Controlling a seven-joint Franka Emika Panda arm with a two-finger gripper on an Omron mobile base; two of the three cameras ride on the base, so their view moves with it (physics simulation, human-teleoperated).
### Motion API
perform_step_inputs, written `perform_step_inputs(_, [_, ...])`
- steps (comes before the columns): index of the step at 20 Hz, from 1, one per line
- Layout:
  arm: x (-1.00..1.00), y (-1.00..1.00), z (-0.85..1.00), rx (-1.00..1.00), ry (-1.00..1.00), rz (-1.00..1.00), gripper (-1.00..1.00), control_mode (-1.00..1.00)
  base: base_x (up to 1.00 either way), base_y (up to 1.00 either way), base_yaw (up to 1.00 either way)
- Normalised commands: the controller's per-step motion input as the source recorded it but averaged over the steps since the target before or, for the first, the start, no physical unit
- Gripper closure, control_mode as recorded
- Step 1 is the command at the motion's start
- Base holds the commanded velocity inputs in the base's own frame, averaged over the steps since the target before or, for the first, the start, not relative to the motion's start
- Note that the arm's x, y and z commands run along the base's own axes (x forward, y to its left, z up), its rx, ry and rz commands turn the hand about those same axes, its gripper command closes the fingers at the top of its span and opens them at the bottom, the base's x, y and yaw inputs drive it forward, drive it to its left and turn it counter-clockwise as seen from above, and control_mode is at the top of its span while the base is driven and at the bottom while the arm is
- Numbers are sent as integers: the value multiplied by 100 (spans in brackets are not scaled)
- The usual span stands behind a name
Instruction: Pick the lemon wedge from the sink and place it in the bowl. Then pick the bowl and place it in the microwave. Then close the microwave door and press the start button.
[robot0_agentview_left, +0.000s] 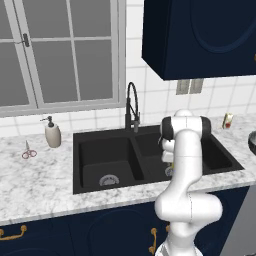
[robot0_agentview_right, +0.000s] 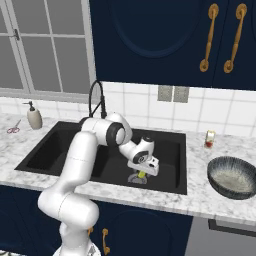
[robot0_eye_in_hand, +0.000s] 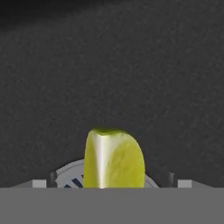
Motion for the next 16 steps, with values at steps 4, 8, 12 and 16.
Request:
perform_step_inputs(4, [1, 13, -16, -1, 0, 0, 100, -100, 0, 0, 0])
perform_step_inputs(8, [-21, 0, 1, 0, -7, 0, 100, -100, 0, 0, 0])
perform_step_inputs(12, [-73, -10, 77, 0, -16, 0, 100, -100, 0, 0, 0])
perform_step_inputs(16, [-72, -27, 100, 0, -13, 0, 100, -100, 0, 0, 0])
